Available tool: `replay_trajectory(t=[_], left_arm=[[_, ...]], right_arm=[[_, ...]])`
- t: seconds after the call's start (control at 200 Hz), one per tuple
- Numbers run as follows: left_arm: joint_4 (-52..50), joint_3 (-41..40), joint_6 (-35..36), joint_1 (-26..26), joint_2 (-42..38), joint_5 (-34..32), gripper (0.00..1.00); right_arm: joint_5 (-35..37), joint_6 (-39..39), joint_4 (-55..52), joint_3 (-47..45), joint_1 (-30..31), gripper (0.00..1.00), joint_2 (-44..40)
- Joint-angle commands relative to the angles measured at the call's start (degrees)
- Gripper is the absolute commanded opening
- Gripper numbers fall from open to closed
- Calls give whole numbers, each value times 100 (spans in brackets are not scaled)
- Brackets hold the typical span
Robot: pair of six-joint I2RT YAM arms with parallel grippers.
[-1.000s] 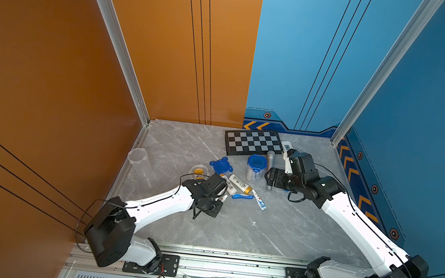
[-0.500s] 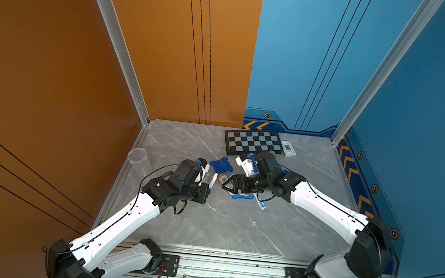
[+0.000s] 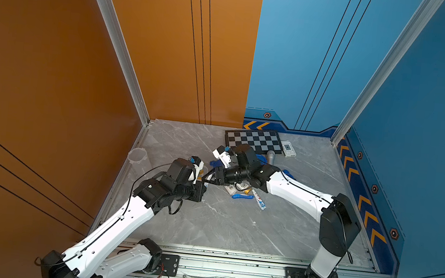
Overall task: Pack away toiletry kits
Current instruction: Place the toiletry item into the container.
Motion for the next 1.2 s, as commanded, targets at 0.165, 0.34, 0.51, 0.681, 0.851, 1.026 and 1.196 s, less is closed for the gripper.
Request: replay_trajectory(t=[0.165,0.34,0.51,0.681,0.851,1.026,1.196], left_arm=[[-97,-29,-56,316,80,13,1],[-145,-303,-373,696,-68,-275,48],[-569,-364,-671,1043,-203,-1009,68],[-1251,-216,-1004,1239,-225,-1838,68],[-1431,-335,-1315,1409,-442,-1964,68],[-1425,-349,-1290,1509,-467,-1904,68],[-1416,-349,-1236,1680,-482,-1828,68]], right_arm=[[42,-251,-278,530,-64,3,195],[1516,-1278,-1801,1587,-120,0,474],[2687,-1998,-2784,3145,-85,0,1188],[3248,-2464,-3144,4047,121,0,1873],[3741,-2771,-3215,4311,330,0,2172],[4118,-3151,-3191,4294,482,0,2402],[4246,-3339,-3145,4245,513,0,2490]])
